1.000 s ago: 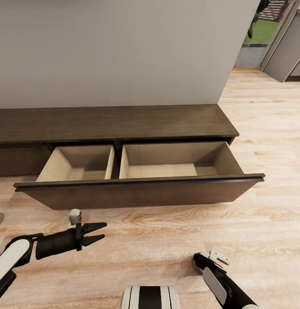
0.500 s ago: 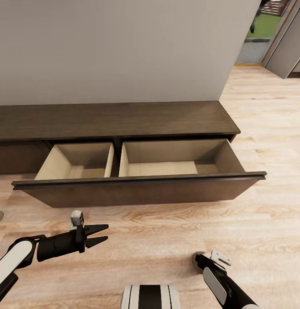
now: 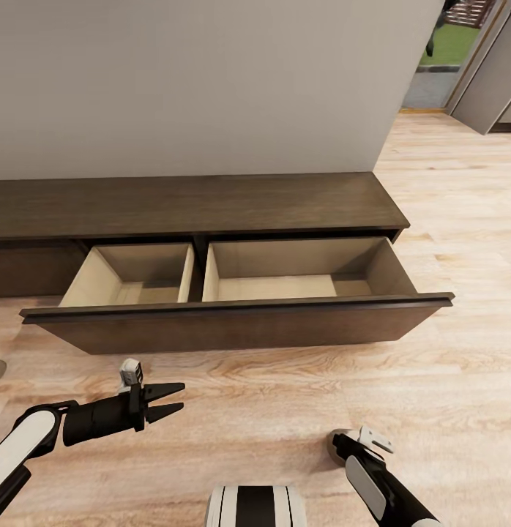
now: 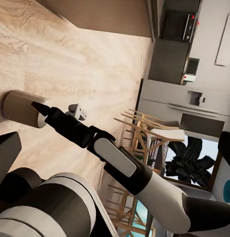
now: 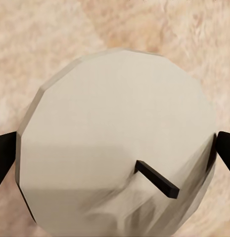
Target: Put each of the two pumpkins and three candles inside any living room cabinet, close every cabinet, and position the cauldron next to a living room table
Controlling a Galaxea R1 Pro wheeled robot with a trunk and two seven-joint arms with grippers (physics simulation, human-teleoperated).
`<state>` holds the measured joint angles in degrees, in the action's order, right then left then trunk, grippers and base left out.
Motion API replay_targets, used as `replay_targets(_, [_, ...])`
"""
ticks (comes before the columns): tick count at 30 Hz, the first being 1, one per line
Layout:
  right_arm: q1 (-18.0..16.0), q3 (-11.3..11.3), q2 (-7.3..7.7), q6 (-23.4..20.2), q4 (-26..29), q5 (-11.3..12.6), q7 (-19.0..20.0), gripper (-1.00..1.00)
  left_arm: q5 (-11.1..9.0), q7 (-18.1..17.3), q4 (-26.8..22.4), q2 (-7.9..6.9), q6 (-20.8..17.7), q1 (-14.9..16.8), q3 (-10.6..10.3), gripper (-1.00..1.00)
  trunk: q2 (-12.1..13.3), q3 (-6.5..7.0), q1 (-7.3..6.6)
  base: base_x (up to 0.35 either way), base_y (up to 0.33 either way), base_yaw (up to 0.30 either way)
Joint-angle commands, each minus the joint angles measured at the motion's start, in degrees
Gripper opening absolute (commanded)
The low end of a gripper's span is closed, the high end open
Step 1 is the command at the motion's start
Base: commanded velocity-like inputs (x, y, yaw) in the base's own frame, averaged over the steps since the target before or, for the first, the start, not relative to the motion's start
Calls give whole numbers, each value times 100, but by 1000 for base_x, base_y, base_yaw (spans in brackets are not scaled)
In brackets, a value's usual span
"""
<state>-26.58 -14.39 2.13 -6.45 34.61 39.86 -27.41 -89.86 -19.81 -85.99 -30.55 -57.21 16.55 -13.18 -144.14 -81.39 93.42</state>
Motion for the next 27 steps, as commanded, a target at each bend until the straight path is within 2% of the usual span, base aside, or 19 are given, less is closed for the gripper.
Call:
replay_targets(1, [4,-46,10,-15,11,136,262,-100,34,-47,2,-4,-2,6,-8,100,-1,-5,1,0,0,0])
replay_targets(22, [4,-46,10,-14,11,127,262,-100,39,-41,3,0,-1,6,-2,100,-1,-5,1,0,0,0])
replay_targets(27, [4,-50,14,-14,14,124,268,-100,39,-41,8,1,-1,6,-1,100,6,106,-12,0,0,0])
